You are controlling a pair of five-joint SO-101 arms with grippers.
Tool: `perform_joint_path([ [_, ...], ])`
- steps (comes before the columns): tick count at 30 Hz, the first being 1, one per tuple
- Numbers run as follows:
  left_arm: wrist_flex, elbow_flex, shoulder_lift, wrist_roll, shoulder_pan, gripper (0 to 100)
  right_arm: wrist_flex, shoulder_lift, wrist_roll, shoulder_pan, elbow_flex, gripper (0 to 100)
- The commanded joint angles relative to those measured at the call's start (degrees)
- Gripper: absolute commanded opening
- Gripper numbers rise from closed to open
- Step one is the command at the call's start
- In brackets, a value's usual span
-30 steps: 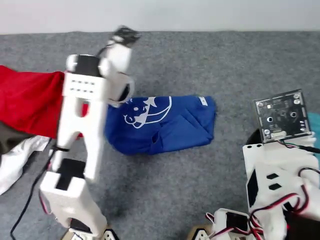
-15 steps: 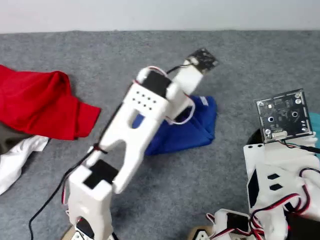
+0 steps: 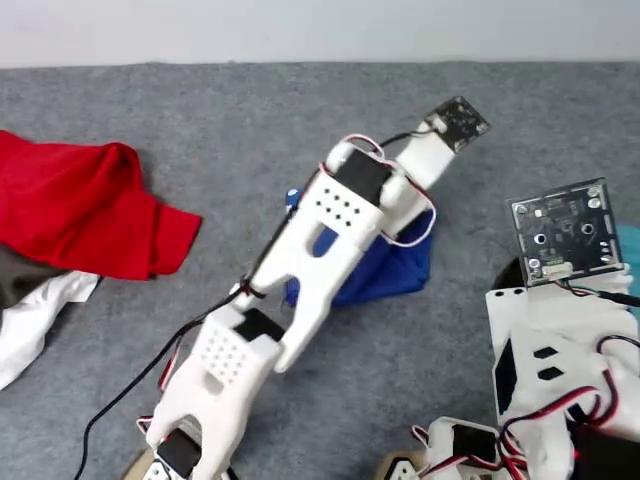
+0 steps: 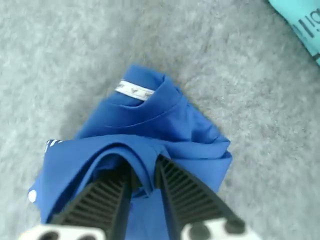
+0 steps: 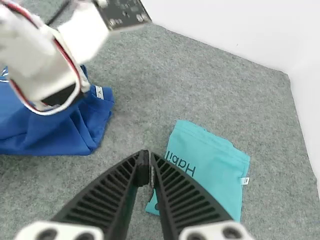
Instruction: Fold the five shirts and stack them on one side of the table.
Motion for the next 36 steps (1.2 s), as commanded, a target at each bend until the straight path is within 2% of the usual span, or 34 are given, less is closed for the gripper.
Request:
perform_joint_path([
  [1,-0.7,-5.9,3.0,0.4,1.1,3,2.2,0.0,0.5,0.6,2.6,1.1],
  [4,2.5,-10.2,4.9,1.2,1.2,11,2.2,-0.3,0.5,0.6,4.6,1.1],
  [8,8.8,-17.8,5.0,6.3,-0.7,21,2.1,-0.2,0.5,0.3,4.7,1.1],
  [14,9.2,-18.2,1.8,6.5,-6.6,19,2.1,-0.1,0.5,0.3,4.7,1.1],
  [18,9.2,-8.4,-2.6,6.1,-9.0,11,2.1,-0.2,0.5,0.5,4.7,1.1],
  [22,9.1,2.6,-4.0,1.4,-9.3,4,2.1,-0.2,0.5,0.5,4.7,1.1],
  [30,3.4,17.9,-3.9,0.5,-7.0,2,2.1,-0.2,0.4,0.6,4.7,1.1],
  [36,5.5,18.1,-4.8,0.7,1.1,2,2.1,-0.3,0.4,0.6,4.7,1.1],
])
